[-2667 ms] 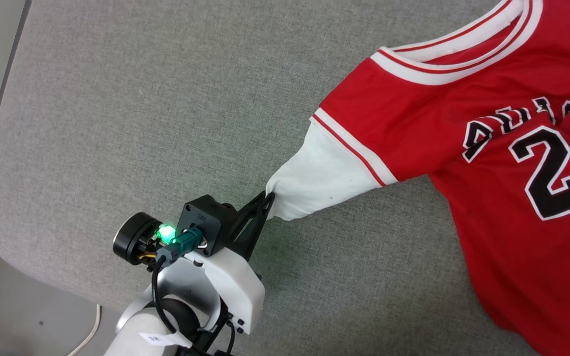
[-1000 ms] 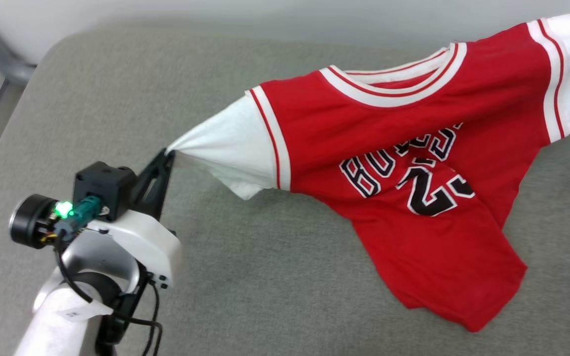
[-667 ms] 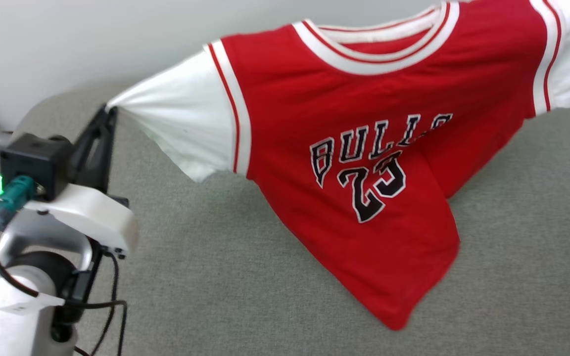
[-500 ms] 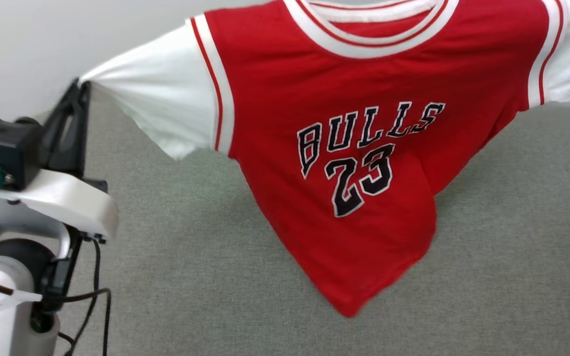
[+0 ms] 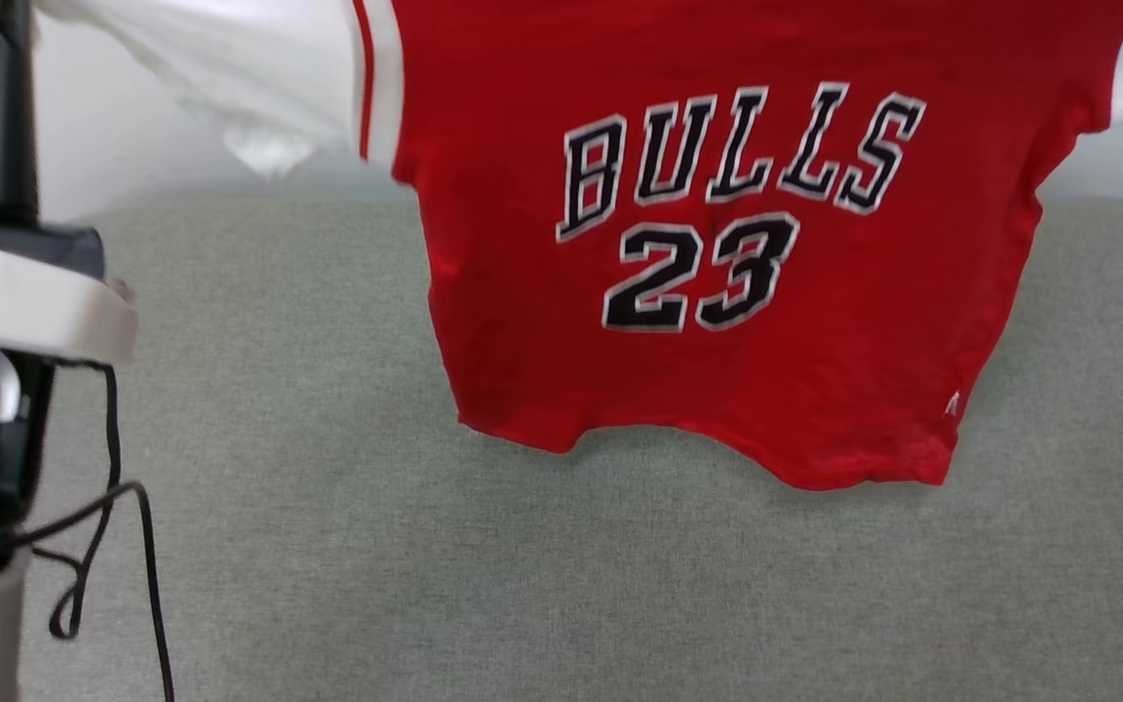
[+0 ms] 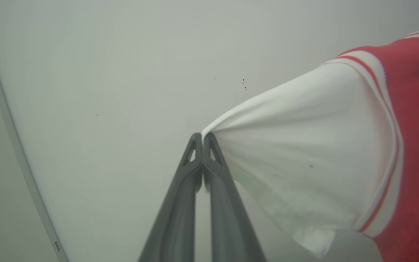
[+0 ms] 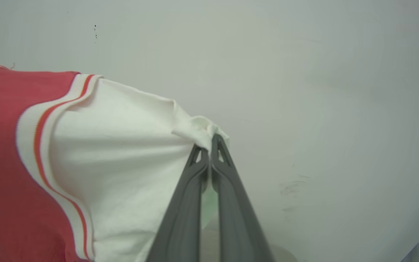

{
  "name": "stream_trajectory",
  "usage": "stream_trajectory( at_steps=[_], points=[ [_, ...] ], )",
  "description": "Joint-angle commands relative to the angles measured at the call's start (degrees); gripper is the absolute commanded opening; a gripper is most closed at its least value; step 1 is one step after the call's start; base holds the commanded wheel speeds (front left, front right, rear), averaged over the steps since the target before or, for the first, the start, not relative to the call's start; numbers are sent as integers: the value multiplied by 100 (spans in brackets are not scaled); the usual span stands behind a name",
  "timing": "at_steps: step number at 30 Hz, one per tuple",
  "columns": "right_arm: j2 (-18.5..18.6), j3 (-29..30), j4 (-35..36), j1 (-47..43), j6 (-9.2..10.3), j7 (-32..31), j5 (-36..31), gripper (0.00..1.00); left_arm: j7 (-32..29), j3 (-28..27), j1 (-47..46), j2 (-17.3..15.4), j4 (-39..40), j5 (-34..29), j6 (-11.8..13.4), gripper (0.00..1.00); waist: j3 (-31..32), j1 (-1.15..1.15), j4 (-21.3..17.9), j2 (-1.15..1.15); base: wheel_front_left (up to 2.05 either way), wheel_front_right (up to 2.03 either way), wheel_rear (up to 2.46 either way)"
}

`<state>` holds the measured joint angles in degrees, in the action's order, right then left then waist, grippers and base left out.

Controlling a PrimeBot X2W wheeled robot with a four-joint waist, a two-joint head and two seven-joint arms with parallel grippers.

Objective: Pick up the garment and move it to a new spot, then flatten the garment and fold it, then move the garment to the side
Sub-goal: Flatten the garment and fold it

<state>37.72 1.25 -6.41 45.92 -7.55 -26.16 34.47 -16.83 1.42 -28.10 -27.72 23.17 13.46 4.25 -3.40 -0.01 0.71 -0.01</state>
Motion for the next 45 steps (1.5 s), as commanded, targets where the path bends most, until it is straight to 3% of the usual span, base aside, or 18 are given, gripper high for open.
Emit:
stream_trajectory(
  at_steps=[1, 12, 21, 35, 39, 45],
  points=[
    [-57, 87, -8, 96, 12, 90, -63, 0, 72, -73, -200, -60, -98, 11, -18, 0, -120, 1, -27, 1, 0, 0, 0],
    [-368, 238, -392, 1484, 12, 369, -473, 0, 352, 29, -1948, -590, -1020, 78, -654, 0, -1379, 1, -38, 1, 0, 0, 0],
    [-720, 421, -1621, 3434, 13, 995, -1207, 0, 790, 478, -4041, -805, -2341, -180, -983, 0, -2597, 1, 44, 1, 0, 0, 0],
    [-1293, 874, -3651, 5676, 14, 2084, -2053, 0, 1987, 802, -6440, -320, -4556, -477, -843, 0, -3597, 1, 255, 1, 0, 0, 0],
    [-1506, 899, -4139, 5755, 14, 2549, -2110, 0, 2425, 823, -6612, -125, -5297, -405, -785, 0, -3736, 1, 291, 1, 0, 0, 0],
    [-1623, 832, -4469, 5450, 13, 2786, -2001, 0, 2799, 934, -6219, 64, -5769, -352, -769, 0, -3755, 1, 351, 1, 0, 0, 0]
  ],
)
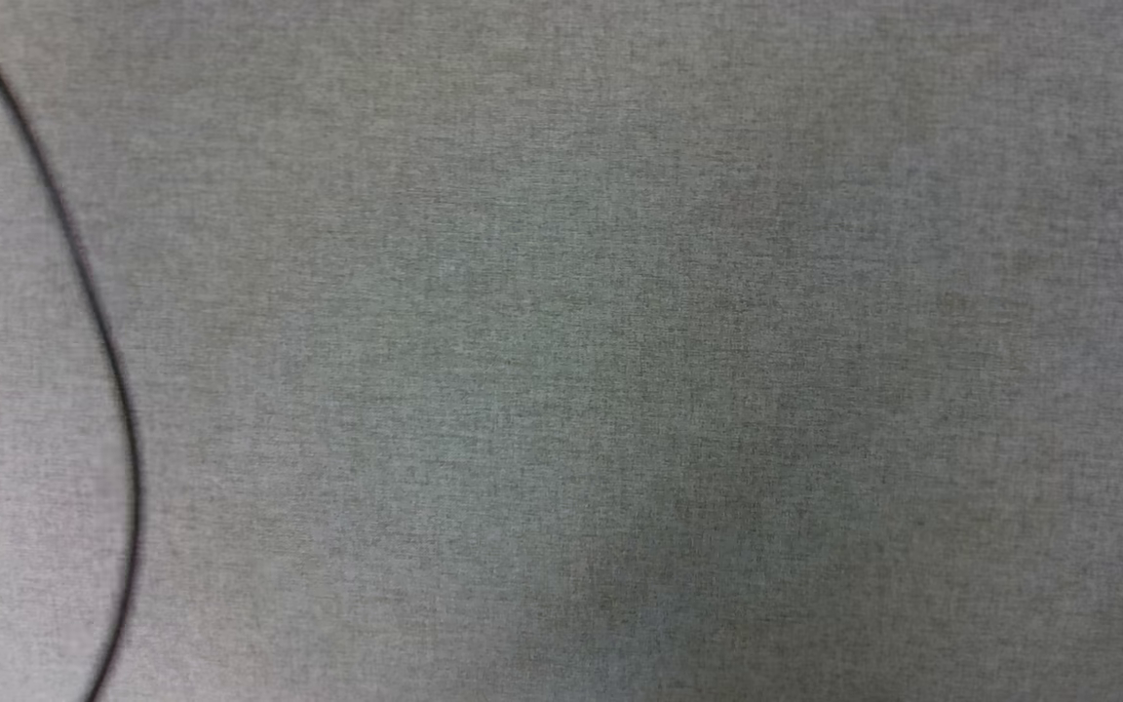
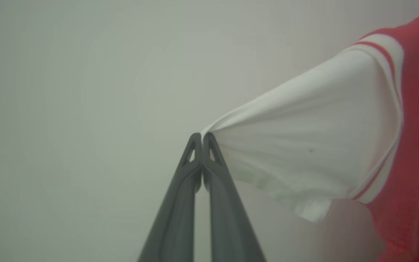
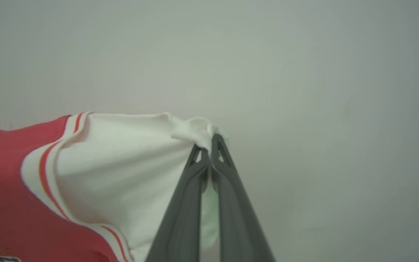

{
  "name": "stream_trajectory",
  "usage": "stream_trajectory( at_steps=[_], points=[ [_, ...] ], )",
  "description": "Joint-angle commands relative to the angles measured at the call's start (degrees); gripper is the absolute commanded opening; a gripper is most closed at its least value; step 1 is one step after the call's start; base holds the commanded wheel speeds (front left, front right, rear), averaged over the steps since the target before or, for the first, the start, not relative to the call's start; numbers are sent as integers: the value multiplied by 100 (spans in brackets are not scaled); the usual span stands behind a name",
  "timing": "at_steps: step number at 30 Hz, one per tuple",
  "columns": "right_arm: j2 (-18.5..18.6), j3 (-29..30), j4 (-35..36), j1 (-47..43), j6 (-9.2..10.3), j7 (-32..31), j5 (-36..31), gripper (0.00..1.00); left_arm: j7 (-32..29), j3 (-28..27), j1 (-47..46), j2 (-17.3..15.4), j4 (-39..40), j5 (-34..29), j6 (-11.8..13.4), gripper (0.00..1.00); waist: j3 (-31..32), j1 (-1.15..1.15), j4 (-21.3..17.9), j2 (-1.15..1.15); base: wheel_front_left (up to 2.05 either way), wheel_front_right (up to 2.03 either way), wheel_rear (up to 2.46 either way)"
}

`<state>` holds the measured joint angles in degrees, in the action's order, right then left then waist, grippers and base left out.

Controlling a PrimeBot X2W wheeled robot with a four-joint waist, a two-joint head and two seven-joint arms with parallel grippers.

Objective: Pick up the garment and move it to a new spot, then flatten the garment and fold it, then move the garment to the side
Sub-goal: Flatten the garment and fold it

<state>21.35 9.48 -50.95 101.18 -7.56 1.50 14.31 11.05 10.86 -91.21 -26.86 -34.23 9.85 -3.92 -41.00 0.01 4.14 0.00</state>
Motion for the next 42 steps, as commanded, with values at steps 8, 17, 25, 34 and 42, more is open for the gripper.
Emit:
stream_trajectory(
  at_steps=[8, 17, 25, 34, 42],
  points=[
    [51, -342, -192, -1115, 13, 105, 571, 0, 350, 137, 1330, 376, -332, 202, 37, 0, 398, -1, 60, 0, 0, 0, 0],
    [292, -907, 279, -3329, 12, -308, 1787, 0, 419, 312, 3324, 646, -20, 313, 76, 0, 1384, -1, 91, 0, 0, 0, 0],
    [558, -1091, 1155, -5451, 12, -529, 2751, 0, 349, 457, 5093, 663, 203, 527, 69, 0, 2220, -1, 69, 0, 0, 0, 0],
    [722, -1000, 1807, -7147, 12, -786, 3255, 0, 71, 689, 6498, 676, 465, 736, 22, 0, 2884, -1, 97, 0, 0, 0, 0],
    [915, -1293, 2527, -8347, 12, -1170, 3225, 0, -81, 874, 7277, 687, 593, 803, 55, 0, 3351, -1, 101, 0, 0, 0, 0]
  ],
)
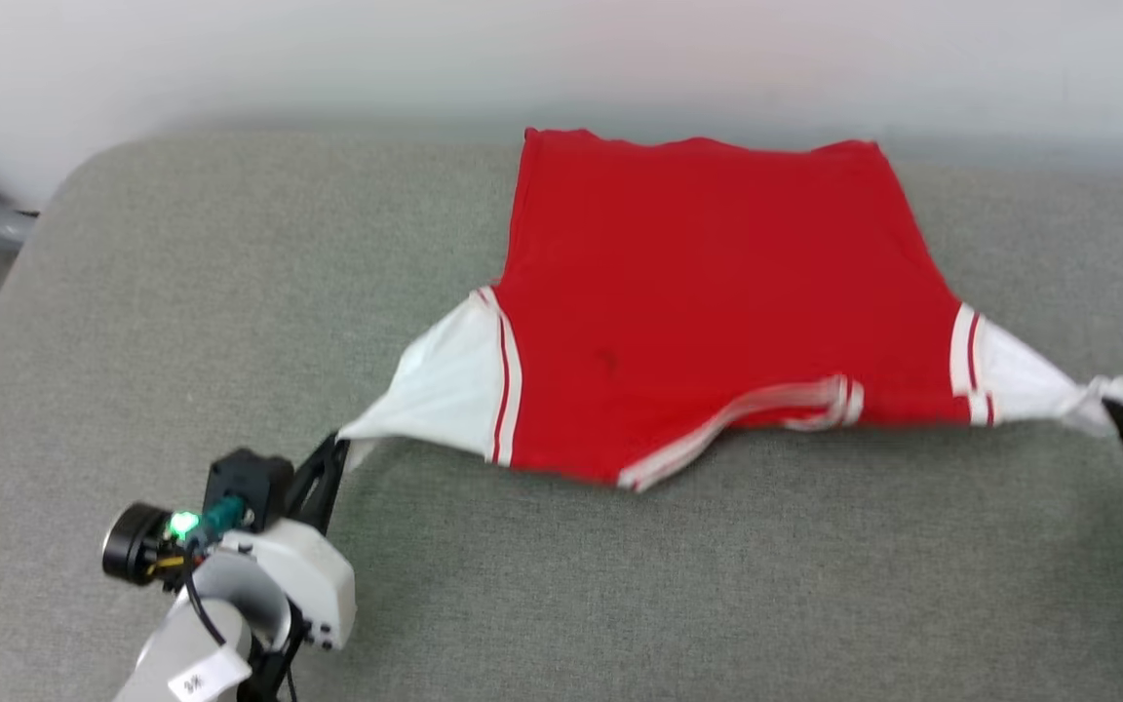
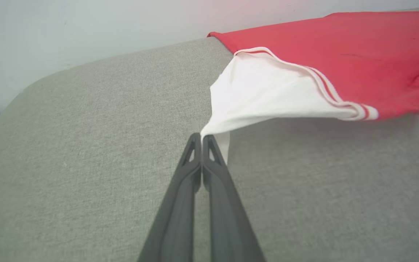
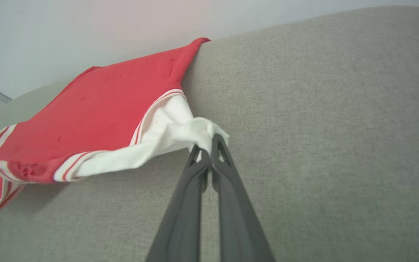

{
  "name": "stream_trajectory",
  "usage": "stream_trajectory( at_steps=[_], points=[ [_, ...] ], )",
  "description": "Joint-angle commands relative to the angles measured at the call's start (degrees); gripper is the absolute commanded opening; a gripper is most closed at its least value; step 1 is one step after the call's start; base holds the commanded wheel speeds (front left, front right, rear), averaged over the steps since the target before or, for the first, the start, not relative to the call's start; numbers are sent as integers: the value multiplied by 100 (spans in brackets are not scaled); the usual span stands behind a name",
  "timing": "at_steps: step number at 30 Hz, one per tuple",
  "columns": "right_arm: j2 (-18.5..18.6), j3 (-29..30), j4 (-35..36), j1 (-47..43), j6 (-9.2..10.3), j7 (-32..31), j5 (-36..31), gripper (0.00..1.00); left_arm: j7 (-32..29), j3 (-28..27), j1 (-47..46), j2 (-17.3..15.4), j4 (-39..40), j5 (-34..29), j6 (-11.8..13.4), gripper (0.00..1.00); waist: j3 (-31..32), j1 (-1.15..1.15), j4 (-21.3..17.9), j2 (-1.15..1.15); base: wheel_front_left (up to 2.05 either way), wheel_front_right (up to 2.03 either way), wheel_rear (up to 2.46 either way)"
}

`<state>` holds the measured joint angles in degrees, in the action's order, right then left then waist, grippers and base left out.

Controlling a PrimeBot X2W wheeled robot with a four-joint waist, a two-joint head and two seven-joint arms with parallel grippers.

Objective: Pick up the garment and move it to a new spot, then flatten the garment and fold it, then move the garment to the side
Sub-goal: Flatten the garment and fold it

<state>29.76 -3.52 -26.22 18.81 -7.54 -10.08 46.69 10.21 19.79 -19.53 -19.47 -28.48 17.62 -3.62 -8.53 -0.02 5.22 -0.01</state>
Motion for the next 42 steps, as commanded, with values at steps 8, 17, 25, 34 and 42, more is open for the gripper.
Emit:
stream_trajectory(
  at_steps=[8, 17, 25, 34, 42],
  points=[
    [415, -169, 759, -1146, 10, -489, 22, 0, -206, -16, 871, -255, 283, 197, 40, 0, 492, 2, -42, 1, 0, 0, 0],
    [576, 155, 1474, -2273, 10, -1450, 410, 0, -858, 83, 1933, -587, 1045, 567, -97, 0, 665, 2, -38, 1, 0, 0, 0],
    [547, 436, 2028, -2814, 10, -2121, 219, 0, -1444, 310, 2351, -673, 1813, 712, -126, 0, 638, 2, -16, 1, 0, 0, 0],
    [275, 997, 2370, -2541, 7, -3150, 458, 100, -2157, 376, 2294, -806, 2651, 845, -41, 0, 392, 2, 76, 1, 0, 0, 0],
    [150, 1536, 3054, -1324, 8, -4409, 169, 100, -3077, 530, 2416, -1076, 3833, 920, 19, 0, -230, 2, 245, 1, 0, 0, 0]
  ],
)
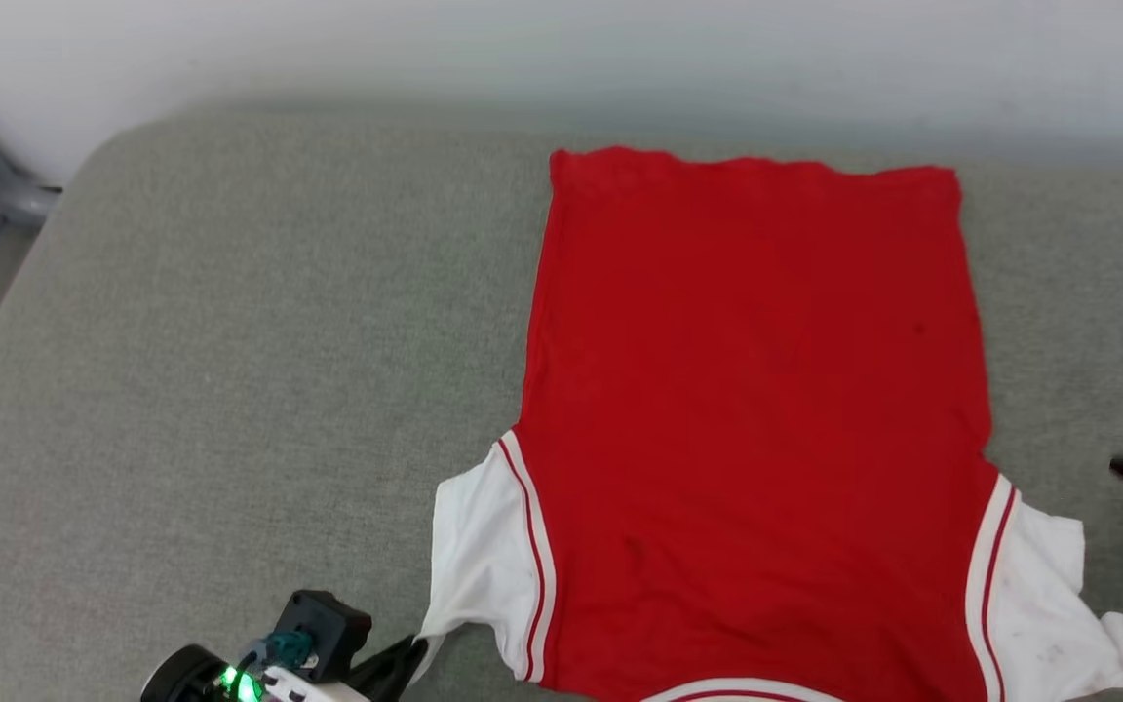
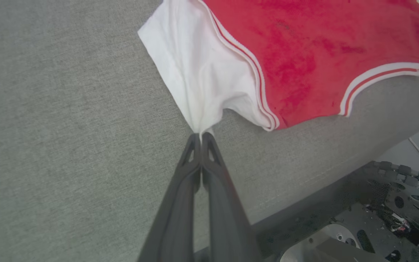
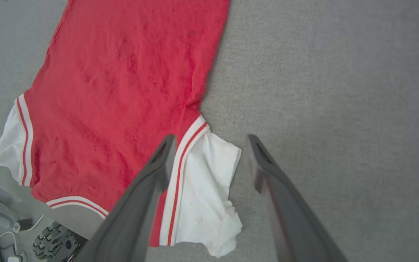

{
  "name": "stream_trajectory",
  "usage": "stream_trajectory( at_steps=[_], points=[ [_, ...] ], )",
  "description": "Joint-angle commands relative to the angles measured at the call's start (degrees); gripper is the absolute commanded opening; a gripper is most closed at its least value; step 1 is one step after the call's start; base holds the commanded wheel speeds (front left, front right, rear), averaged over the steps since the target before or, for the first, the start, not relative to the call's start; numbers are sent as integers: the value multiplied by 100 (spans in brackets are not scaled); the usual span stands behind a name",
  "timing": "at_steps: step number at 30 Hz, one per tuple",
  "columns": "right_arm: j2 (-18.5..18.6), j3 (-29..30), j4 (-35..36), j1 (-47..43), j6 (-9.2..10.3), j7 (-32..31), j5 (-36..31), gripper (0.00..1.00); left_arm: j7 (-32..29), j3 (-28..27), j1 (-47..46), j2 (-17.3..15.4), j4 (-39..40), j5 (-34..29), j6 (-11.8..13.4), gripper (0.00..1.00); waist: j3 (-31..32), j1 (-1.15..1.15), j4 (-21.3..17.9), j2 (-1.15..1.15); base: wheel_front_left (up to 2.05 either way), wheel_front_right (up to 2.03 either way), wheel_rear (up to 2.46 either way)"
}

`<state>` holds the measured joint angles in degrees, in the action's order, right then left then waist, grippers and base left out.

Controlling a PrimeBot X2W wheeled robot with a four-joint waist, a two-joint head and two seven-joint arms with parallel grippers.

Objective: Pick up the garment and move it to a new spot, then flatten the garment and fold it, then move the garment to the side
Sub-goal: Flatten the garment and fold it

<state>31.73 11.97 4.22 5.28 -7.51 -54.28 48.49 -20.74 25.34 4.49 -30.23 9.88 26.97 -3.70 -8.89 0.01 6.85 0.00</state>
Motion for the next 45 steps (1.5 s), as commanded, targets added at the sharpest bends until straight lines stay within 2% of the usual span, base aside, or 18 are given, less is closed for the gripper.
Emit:
stream_trajectory(
  at_steps=[1, 7, 11, 21, 27, 33, 39, 40, 41, 42, 45],
  points=[
    [-85, -9, 33, 274, 4, -145, -91, 100, -99, 3, 8, -37, 149, -18, 26, 0, -311, -1, 120, 0, 0, 0, 0],
    [-407, 31, -320, 2068, 4, -1005, -732, 100, -519, 123, -250, -171, 905, -176, 42, 0, -1082, -1, 457, 0, 0, 0, 0],
    [-457, -14, -749, 3200, 4, -1488, -1318, 100, -619, 186, -464, -129, 1243, -281, 44, 0, -1593, -1, 719, 0, 0, 0, 0],
    [-336, -152, -1806, 5277, 4, -1772, -2977, 100, -520, 350, -904, 45, 1552, -628, 73, 0, -2472, -1, 1265, 0, 0, 0, 0],
    [-276, 159, -2350, 5824, 4, -1807, -3634, 100, -428, 394, -1079, 104, 1499, -653, 26, 0, -2750, -1, 1560, 0, 0, 0, 0],
    [-278, 391, -2669, 5991, 4, -1816, -4152, 100, -350, 452, -1137, 150, 1469, -647, 24, 0, -2905, -1, 1727, 0, 0, 0, 0],
    [-530, 261, -2972, 5847, 3, -1835, -4054, 100, -279, 475, -1197, 200, 1403, -655, 49, 0, -3016, -1, 1795, 0, 0, 0, 0],
    [-534, 222, -3007, 5824, 3, -1869, -4026, 65, -275, 481, -1206, 209, 1394, -654, 47, 0, -3024, -1, 1801, 0, 0, 0, 0],
    [-523, 194, -3033, 5801, 3, -1891, -3999, 21, -265, 486, -1215, 217, 1388, -654, 49, 0, -3029, -1, 1806, 0, 0, 0, 0],
    [-506, 174, -3041, 5779, 3, -1904, -3989, 0, -268, 491, -1223, 226, 1378, -653, 52, 0, -3033, -1, 1811, 0, 0, 0, 0],
    [-346, 110, -3022, 5672, 3, -1873, -3995, 0, -252, 495, -1249, 234, 1342, -647, 67, 0, -3023, -1, 1808, 0, 0, 0, 0]
  ],
)
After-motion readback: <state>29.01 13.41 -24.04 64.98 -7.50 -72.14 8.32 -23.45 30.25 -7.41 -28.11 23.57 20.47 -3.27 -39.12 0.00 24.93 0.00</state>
